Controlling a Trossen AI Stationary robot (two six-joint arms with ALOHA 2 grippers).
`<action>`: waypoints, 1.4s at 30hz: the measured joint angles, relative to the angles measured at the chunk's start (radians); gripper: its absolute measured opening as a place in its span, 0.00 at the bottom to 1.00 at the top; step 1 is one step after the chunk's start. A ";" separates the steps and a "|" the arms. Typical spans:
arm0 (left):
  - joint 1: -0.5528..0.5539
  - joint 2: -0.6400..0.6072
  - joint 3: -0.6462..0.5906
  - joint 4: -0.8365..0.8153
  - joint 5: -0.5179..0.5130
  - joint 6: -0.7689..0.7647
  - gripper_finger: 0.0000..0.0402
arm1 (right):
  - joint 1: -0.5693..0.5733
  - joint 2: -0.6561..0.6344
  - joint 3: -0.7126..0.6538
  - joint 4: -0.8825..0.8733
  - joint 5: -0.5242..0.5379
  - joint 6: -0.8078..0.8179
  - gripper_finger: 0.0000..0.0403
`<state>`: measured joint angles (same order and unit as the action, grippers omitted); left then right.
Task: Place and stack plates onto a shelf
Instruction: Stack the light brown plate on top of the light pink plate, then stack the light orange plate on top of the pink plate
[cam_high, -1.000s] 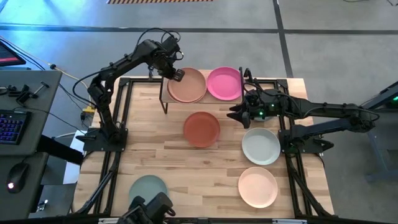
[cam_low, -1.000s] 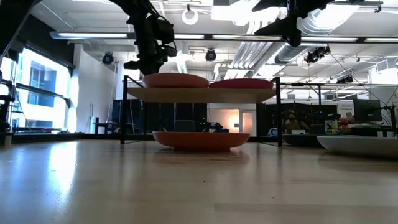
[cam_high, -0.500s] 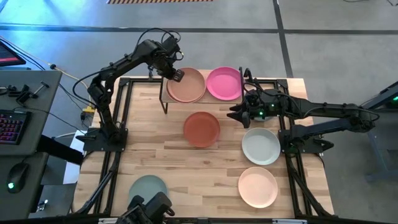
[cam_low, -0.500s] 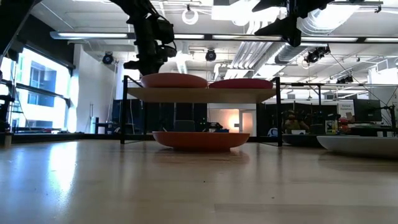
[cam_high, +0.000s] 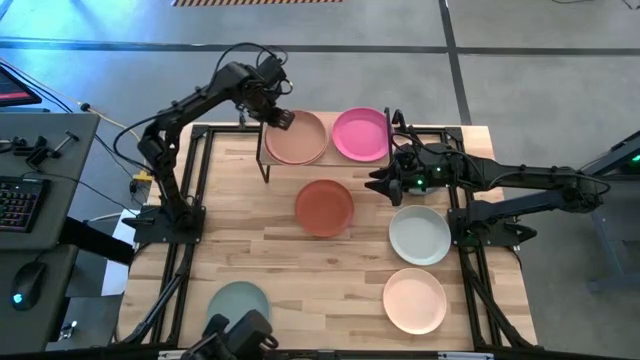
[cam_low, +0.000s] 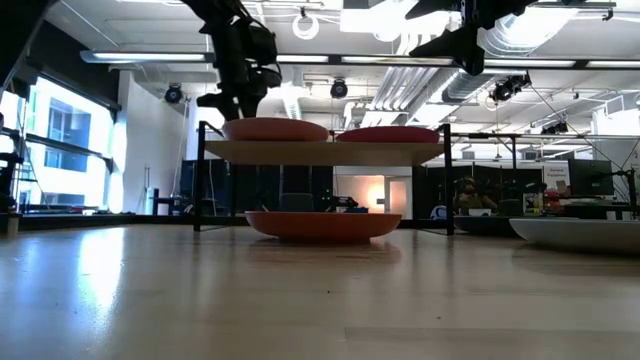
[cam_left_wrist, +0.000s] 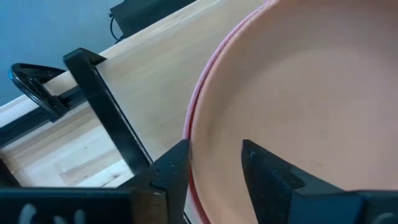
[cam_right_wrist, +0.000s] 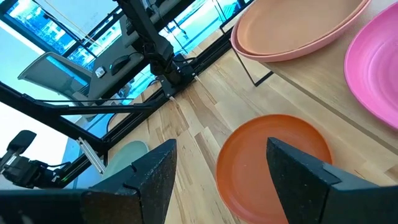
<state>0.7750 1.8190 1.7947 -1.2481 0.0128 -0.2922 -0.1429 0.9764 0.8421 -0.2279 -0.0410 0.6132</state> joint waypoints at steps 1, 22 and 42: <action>0.000 -0.004 0.000 0.002 0.000 -0.001 0.35 | 0.000 0.000 0.000 0.000 0.000 0.000 0.57; -0.054 -0.248 0.000 0.191 0.023 0.087 0.39 | 0.000 0.000 0.000 0.050 0.003 -0.029 0.57; -0.573 -0.761 -0.440 0.851 -0.189 0.046 0.39 | 0.000 0.000 0.000 0.299 0.031 -0.117 0.57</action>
<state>0.2020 1.0579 1.3543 -0.3974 -0.1767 -0.2465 -0.1432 0.9760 0.8421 0.0710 -0.0098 0.4961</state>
